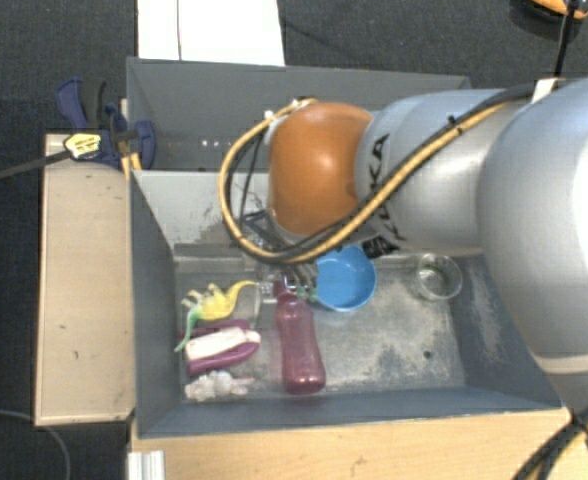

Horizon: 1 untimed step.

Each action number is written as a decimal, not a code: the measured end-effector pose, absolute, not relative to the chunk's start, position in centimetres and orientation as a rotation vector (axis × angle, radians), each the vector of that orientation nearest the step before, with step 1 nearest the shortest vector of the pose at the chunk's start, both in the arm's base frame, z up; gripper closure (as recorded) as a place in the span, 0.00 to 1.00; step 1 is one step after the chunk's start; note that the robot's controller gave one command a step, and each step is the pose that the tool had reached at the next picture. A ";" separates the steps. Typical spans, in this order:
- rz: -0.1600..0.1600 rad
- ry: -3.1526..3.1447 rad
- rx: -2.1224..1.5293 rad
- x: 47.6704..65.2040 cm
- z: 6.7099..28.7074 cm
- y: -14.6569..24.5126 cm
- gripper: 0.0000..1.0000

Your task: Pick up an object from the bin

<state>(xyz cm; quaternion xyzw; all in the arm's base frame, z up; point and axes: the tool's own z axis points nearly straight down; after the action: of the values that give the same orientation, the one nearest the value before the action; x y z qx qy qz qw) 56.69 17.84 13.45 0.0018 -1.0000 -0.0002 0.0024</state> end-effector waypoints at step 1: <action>-0.002 -3.144 -0.001 56.9 13.9 17.7 0.00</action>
Offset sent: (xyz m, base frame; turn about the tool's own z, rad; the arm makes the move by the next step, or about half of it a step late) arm 0.0207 0.0475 -0.0645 -0.0502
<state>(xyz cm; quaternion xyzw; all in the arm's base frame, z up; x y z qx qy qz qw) 56.85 17.74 13.93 -0.0003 -1.0000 -0.0007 -0.0011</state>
